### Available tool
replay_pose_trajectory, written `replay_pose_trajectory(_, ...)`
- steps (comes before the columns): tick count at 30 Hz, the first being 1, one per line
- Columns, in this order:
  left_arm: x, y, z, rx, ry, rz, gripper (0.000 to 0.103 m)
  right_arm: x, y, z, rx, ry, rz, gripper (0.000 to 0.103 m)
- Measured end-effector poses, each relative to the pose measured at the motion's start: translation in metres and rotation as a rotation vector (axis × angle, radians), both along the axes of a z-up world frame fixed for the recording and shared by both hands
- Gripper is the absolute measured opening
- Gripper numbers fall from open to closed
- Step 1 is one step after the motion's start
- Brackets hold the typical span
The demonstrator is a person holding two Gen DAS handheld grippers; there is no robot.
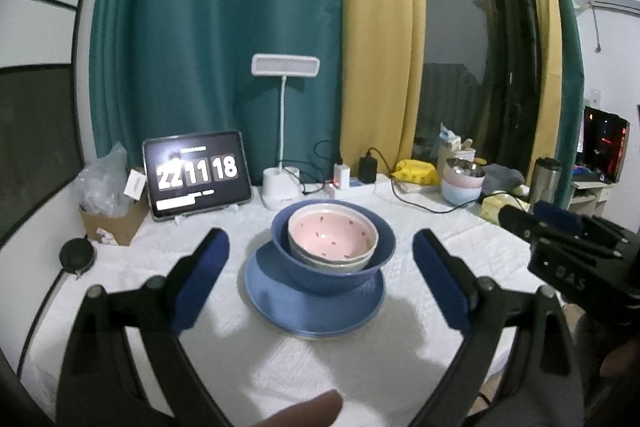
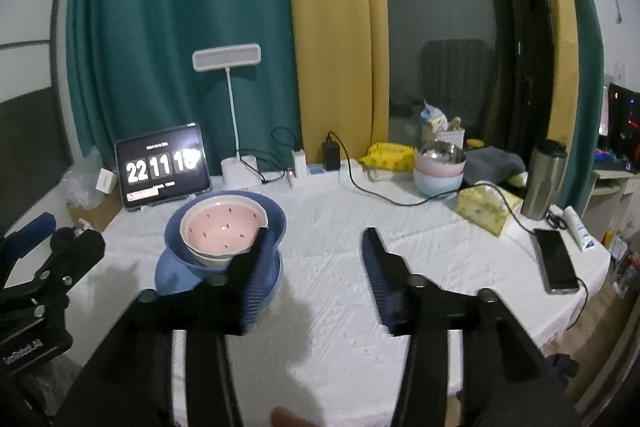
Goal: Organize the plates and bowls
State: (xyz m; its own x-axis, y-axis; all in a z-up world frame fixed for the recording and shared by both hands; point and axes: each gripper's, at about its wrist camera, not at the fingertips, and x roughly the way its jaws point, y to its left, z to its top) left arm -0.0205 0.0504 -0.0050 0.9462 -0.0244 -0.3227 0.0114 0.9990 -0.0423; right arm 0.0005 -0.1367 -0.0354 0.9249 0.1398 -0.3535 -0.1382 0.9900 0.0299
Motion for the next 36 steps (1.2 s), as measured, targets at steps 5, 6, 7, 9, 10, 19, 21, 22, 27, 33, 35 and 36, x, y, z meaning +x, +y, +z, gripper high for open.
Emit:
replay_pose_trajectory(5, -0.017, -0.004, 0.014, 0.016, -0.038, 0.003, 0.094, -0.027, -0.006, 0.015, -0.008, -0.062, 0.001, 0.057)
replay_pose_trajectory(6, -0.019, -0.005, 0.016, 0.017, -0.046, 0.004, 0.094, -0.031, -0.006, 0.018, -0.009, -0.068, 0.002, 0.057)
replay_pose_trajectory(7, -0.022, -0.006, 0.019, 0.018, -0.055, 0.004, 0.094, -0.035, -0.007, 0.02, -0.008, -0.074, 0.002, 0.058)
replay_pose_trajectory(9, -0.027, -0.007, 0.024, 0.02, -0.068, 0.003, 0.094, -0.044, -0.009, 0.026, -0.005, -0.092, 0.002, 0.059)
replay_pose_trajectory(10, -0.03, -0.008, 0.026, 0.021, -0.076, 0.002, 0.094, -0.049, -0.011, 0.029, -0.002, -0.1, 0.002, 0.059)
replay_pose_trajectory(19, -0.053, -0.012, 0.044, 0.033, -0.137, -0.002, 0.094, -0.069, -0.022, 0.041, 0.014, -0.136, -0.013, 0.06)
replay_pose_trajectory(21, -0.055, -0.013, 0.047, 0.037, -0.149, -0.006, 0.094, -0.072, -0.024, 0.041, 0.017, -0.143, -0.015, 0.06)
replay_pose_trajectory(22, -0.057, -0.014, 0.048, 0.039, -0.152, -0.005, 0.094, -0.073, -0.025, 0.042, 0.02, -0.145, -0.015, 0.06)
replay_pose_trajectory(27, -0.06, -0.018, 0.051, 0.042, -0.158, -0.009, 0.094, -0.078, -0.031, 0.045, 0.03, -0.156, -0.02, 0.06)
replay_pose_trajectory(33, -0.06, -0.02, 0.051, 0.038, -0.152, -0.012, 0.094, -0.077, -0.035, 0.045, 0.033, -0.156, -0.027, 0.06)
replay_pose_trajectory(35, -0.059, -0.023, 0.051, 0.037, -0.151, -0.012, 0.094, -0.077, -0.035, 0.044, 0.032, -0.155, -0.027, 0.06)
replay_pose_trajectory(36, -0.059, -0.023, 0.051, 0.038, -0.151, -0.013, 0.094, -0.077, -0.035, 0.044, 0.032, -0.154, -0.027, 0.06)
